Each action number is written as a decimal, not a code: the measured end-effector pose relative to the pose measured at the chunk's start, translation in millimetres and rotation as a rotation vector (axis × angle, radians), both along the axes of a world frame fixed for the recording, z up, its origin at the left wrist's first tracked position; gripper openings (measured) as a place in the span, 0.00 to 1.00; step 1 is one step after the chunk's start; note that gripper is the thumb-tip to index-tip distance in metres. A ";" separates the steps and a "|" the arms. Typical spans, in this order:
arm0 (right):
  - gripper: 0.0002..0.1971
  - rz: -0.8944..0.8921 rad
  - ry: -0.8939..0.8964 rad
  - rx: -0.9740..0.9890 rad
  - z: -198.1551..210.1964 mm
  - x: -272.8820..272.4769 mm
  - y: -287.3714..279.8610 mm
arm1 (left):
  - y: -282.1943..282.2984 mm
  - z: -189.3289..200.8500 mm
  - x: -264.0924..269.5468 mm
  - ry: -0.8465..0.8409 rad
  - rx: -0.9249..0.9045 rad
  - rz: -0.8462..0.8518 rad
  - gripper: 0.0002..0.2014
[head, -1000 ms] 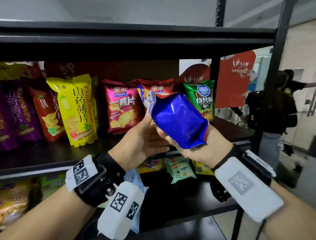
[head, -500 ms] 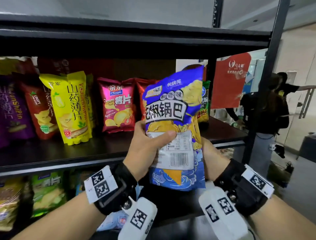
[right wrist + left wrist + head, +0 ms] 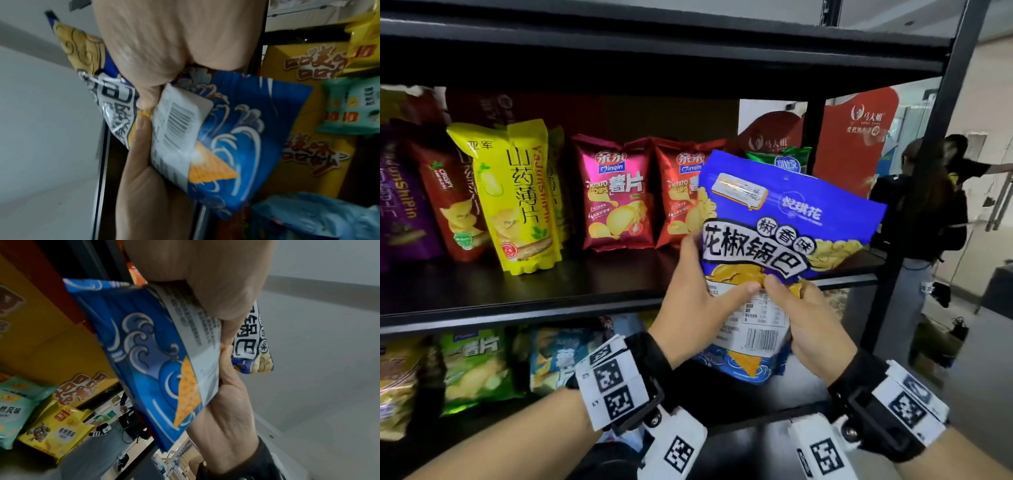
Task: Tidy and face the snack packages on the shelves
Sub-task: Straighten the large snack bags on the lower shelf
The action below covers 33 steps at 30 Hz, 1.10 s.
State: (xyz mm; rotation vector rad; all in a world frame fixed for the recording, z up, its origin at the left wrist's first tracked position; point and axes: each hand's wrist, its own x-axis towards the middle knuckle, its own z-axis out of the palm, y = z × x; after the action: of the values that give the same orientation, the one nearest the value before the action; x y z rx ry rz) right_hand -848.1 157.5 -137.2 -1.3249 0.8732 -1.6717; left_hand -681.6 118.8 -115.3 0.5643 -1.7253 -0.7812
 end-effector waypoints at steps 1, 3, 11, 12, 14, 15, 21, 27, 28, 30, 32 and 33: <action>0.12 -0.067 0.054 -0.025 -5.9 -2.0 4.0 | -0.6 -4.5 -2.8 -0.037 -0.001 -0.023 0.40; 0.08 -0.185 0.164 -0.082 -18.9 -7.3 7.4 | -3.5 -16.6 -6.4 -0.097 0.000 -0.078 0.42; 0.13 -0.301 0.432 0.218 -96.5 -31.1 5.2 | -15.2 -85.6 4.2 -0.350 -0.015 -0.042 0.32; 0.12 -0.295 0.463 0.305 -107.4 -32.1 3.1 | -16.0 -96.5 6.7 -0.370 -0.004 0.008 0.30; 0.10 -0.287 0.467 0.421 -127.4 -31.3 -0.8 | -16.8 -117.2 12.4 -0.437 0.017 0.117 0.26; 0.14 -0.270 0.480 0.407 -132.2 -26.9 -1.5 | -16.6 -125.2 13.5 -0.474 0.038 0.137 0.26; 0.20 -0.344 0.541 0.245 -167.0 8.8 -39.3 | -25.5 -157.1 3.1 -0.380 0.399 -0.044 0.46; 0.44 -0.066 0.544 0.214 -181.6 30.7 -55.6 | -46.6 -171.0 -17.9 -0.151 0.564 0.103 0.54; 0.46 -0.024 0.591 0.205 -184.7 28.8 -56.6 | -52.2 -170.0 -19.7 -0.152 0.565 0.195 0.47; 0.45 0.003 0.647 0.252 -185.4 19.1 -59.9 | -65.0 -166.8 -20.6 -0.145 0.530 0.362 0.26; 0.47 -0.022 0.589 0.330 -184.4 5.1 -68.6 | -76.9 -162.9 -16.6 -0.121 0.539 0.447 0.14; 0.50 -0.058 0.554 0.372 -180.0 -1.6 -75.9 | -83.5 -161.9 -12.6 -0.105 0.574 0.438 0.12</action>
State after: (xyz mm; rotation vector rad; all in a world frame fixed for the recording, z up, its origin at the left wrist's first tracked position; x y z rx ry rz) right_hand -849.7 81.6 -317.2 -1.5220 1.4737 -1.1085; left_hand -694.1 35.3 -277.2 1.3423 -1.3796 -0.9341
